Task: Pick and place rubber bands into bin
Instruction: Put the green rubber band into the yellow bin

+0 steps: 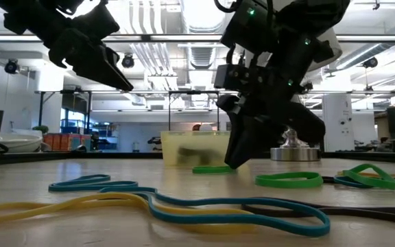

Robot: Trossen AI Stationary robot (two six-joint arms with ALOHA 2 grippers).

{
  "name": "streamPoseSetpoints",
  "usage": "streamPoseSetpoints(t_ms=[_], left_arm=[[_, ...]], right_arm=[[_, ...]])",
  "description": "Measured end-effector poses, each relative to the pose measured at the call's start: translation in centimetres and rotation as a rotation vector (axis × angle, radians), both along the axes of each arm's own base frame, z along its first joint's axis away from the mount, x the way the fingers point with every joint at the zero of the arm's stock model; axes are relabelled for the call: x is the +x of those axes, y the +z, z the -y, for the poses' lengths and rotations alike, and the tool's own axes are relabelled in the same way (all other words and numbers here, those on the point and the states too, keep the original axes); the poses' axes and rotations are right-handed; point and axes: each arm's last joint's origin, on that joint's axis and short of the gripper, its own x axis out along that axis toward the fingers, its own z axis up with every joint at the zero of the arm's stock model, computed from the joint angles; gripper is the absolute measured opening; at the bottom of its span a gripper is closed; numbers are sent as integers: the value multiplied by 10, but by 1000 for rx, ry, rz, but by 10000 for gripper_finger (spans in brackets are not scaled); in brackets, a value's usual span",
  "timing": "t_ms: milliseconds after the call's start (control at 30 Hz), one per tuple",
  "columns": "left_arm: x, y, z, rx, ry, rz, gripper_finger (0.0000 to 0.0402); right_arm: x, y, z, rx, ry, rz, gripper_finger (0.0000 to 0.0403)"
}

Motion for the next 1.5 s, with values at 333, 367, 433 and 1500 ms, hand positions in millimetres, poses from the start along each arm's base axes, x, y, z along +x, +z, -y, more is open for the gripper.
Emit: streamPoseSetpoints(t_ms=[333, 367, 433, 1500], left_arm=[[0, 0, 0, 0, 0, 1, 118], [0, 0, 0, 0, 1, 1, 118], [0, 0, 0, 0, 0, 1, 118], [1, -1, 0, 0, -1, -1, 118]], right_arm=[[0, 0, -1, 8, 9, 16, 57], [0, -1, -1, 12, 11, 13, 57], [-1, -2, -1, 14, 11, 9, 57], [-5, -10, 4, 60, 24, 34, 57]])
